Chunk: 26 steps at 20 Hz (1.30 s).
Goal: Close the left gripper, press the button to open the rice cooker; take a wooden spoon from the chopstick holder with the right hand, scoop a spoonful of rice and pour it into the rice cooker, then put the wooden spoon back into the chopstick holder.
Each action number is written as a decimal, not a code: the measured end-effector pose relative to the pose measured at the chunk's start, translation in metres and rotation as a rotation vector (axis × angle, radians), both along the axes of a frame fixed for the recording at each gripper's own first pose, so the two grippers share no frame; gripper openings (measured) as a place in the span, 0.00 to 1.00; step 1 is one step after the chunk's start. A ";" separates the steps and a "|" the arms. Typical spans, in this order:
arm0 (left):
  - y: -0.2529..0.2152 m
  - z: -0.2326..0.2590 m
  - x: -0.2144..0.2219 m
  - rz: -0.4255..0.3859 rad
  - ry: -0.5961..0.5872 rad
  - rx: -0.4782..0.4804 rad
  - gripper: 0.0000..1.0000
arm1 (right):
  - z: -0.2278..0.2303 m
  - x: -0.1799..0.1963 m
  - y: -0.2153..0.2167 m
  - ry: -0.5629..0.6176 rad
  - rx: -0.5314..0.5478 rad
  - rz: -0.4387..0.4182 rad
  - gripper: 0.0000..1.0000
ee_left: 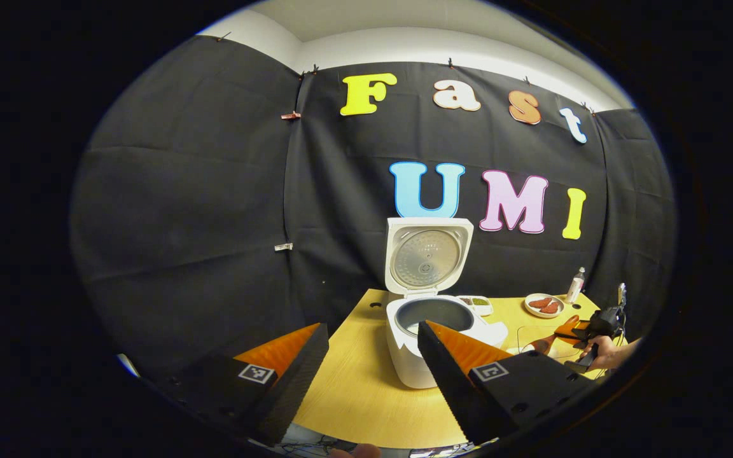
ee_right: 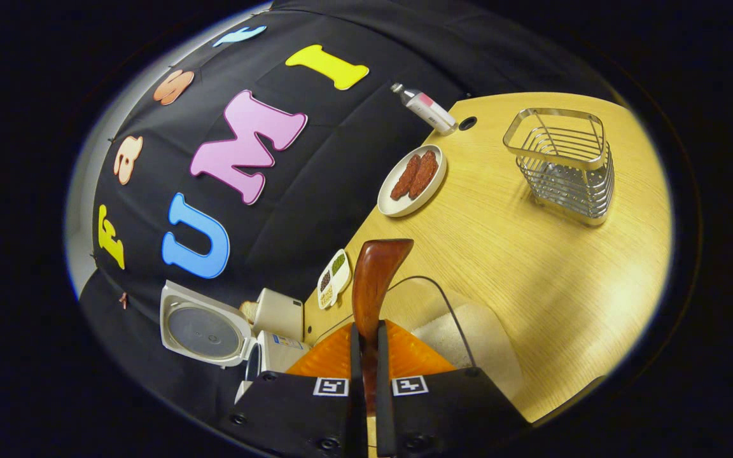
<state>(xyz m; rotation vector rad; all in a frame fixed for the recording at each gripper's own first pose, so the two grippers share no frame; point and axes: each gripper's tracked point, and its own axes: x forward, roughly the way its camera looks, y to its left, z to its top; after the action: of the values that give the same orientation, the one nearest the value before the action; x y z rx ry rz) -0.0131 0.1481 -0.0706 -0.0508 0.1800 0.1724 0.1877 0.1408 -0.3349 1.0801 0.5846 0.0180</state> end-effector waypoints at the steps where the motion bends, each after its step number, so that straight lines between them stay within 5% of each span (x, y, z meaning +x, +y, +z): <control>1: -0.001 0.001 0.001 -0.002 -0.002 -0.001 0.96 | 0.005 0.000 -0.004 -0.009 0.013 -0.010 0.10; 12: -0.016 0.000 -0.001 -0.033 -0.031 -0.038 0.97 | 0.097 -0.002 -0.028 -0.088 0.100 -0.068 0.10; 21: -0.006 -0.014 -0.015 -0.016 -0.029 -0.091 0.95 | 0.208 0.022 0.065 -0.204 0.191 0.035 0.10; 26: 0.002 -0.020 -0.022 0.004 -0.022 -0.103 0.95 | 0.232 0.033 0.135 -0.239 0.194 0.105 0.10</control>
<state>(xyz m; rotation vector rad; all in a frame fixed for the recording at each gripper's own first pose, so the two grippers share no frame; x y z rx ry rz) -0.0350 0.1499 -0.0905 -0.1555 0.1666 0.1663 0.2204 0.2757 -0.1031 1.2139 0.4285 0.2970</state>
